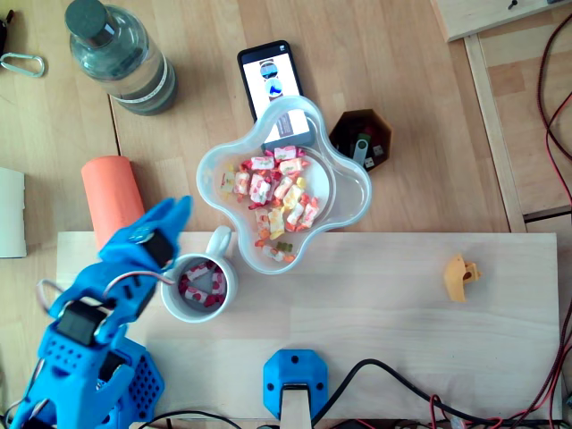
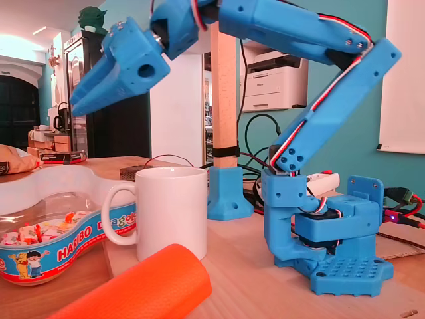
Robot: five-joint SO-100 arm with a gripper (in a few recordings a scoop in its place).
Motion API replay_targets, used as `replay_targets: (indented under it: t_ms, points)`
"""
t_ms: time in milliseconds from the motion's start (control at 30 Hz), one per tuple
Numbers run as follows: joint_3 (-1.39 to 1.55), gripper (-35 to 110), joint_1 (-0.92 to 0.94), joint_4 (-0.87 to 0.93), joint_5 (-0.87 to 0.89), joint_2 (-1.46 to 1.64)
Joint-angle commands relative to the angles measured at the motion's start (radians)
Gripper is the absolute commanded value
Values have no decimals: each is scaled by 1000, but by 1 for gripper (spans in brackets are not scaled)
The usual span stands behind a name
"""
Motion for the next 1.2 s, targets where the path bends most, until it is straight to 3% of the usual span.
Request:
replay_targets:
  t_ms: [0,300,467,700,1167]
  points:
    - [-55,13,55,-32,6,-46]
    - [-138,13,138,-178,29,-347]
    - [-288,12,213,-78,176,-511]
    - [-512,12,265,167,222,-595]
    - [-563,14,262,178,264,-601]
